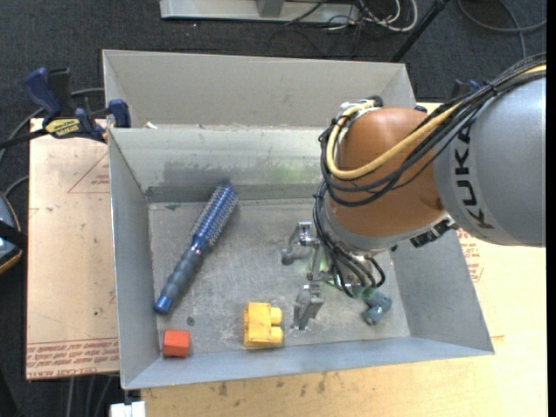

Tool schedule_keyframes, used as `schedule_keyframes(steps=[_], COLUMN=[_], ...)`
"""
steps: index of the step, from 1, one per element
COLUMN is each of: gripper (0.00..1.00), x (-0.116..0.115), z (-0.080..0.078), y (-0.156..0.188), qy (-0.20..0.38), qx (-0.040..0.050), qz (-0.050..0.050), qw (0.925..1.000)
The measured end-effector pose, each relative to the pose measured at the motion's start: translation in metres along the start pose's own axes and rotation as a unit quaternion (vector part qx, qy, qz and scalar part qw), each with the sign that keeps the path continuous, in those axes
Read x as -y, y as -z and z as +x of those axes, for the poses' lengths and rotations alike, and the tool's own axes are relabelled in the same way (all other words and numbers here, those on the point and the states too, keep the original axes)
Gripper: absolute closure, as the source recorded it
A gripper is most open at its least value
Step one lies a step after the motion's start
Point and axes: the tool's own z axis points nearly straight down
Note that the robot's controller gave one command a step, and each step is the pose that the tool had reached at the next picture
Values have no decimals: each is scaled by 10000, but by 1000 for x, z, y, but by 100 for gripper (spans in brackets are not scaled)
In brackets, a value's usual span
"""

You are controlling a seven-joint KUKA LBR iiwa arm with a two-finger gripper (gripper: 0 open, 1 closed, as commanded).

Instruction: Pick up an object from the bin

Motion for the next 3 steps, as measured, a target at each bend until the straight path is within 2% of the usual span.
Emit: schedule_keyframes(steps=[1,2,3], gripper=[0,100,100], x=[-23,-23,-32], z=[-13,-13,-2], y=[-140,-139,0], qy=[1215,1210,1219], qx=[76,68,78], qz=[-4,-3,-3], qw=[9926,9926,9925])
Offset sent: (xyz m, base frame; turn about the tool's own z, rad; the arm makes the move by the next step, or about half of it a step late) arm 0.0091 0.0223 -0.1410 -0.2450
